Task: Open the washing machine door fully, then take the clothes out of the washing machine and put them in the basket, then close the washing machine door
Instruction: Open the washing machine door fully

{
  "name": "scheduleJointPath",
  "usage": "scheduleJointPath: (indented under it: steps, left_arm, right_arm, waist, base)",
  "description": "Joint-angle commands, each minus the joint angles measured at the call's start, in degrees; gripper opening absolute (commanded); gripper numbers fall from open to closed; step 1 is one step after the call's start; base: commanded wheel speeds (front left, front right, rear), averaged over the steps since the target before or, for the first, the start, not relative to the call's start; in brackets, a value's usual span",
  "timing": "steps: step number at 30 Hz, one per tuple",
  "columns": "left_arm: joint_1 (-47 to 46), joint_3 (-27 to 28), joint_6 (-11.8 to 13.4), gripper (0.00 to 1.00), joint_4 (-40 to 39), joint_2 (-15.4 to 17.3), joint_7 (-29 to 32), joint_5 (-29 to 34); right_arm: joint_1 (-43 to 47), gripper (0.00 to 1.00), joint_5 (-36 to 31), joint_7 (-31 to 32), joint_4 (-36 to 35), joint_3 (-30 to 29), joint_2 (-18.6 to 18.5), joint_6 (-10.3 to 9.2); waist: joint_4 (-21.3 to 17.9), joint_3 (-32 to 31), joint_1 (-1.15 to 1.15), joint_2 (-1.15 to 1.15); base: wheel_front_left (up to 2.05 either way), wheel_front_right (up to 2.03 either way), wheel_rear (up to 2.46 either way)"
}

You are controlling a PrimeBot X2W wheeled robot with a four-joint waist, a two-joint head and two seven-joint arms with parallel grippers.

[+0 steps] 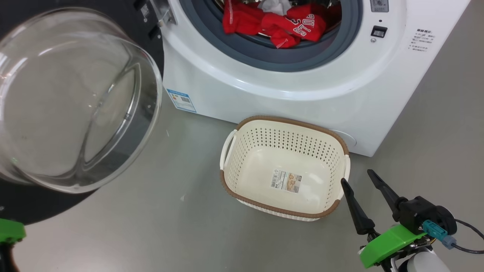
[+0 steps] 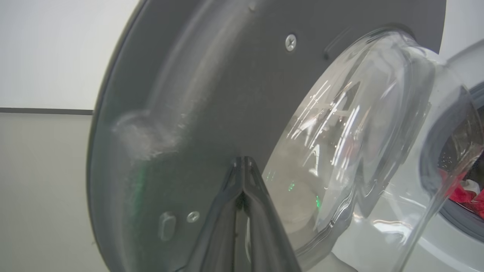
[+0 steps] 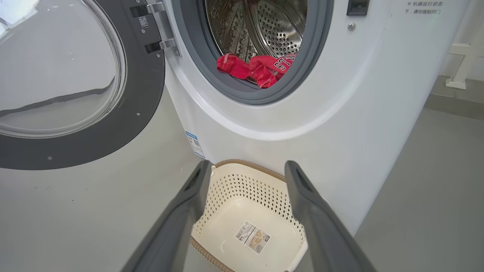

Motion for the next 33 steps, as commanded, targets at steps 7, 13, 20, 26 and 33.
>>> scheduleJointPath:
  steps: [7, 13, 20, 26, 33]
  left_arm:
    - [-5.8, 5.4, -1.3, 0.0, 4.3, 5.3, -0.3, 3.6]
    - [-7.2, 6.9, -1.6, 0.0, 6.4, 5.5, -0.3, 5.5]
    - [-7.7, 7.9, -1.9, 0.0, 7.3, 5.0, -0.3, 7.4]
    - [-6.9, 7.4, -2.1, 0.0, 7.0, 4.3, -0.3, 8.0]
    - [-4.1, 4.3, -2.1, 0.0, 4.7, 3.1, -0.3, 7.0]
  right_arm:
    - [-2.1, 1.0, -0.6, -0.5, -1.5, 0.9, -0.4, 0.2]
    - [-2.3, 1.0, -0.8, -0.5, -1.3, 1.2, -0.4, 0.2]
    - [-2.1, 1.0, -0.7, -0.5, -1.2, 1.3, -0.1, 0.2]
    - [-1.6, 1.0, -0.6, -0.5, -1.0, 1.4, -0.2, 0.2]
    - [-1.1, 1.0, -0.4, -0.5, -0.8, 1.7, -0.3, 0.2]
  waist:
    - [-0.6, 1.6, 0.0, 0.0]
    - [-0.8, 1.5, 0.0, 0.0]
    - [-0.8, 0.8, 0.0, 0.0]
    - [-0.7, -0.3, 0.0, 0.0]
    - [-0.5, -1.9, 0.0, 0.0]
  base:
    - [0.0, 0.0, 0.0]
    - [0.0, 0.0, 0.0]
    - [0.0, 0.0, 0.0]
    - [0.0, 0.0, 0.0]
    - [0.0, 0.0, 0.0]
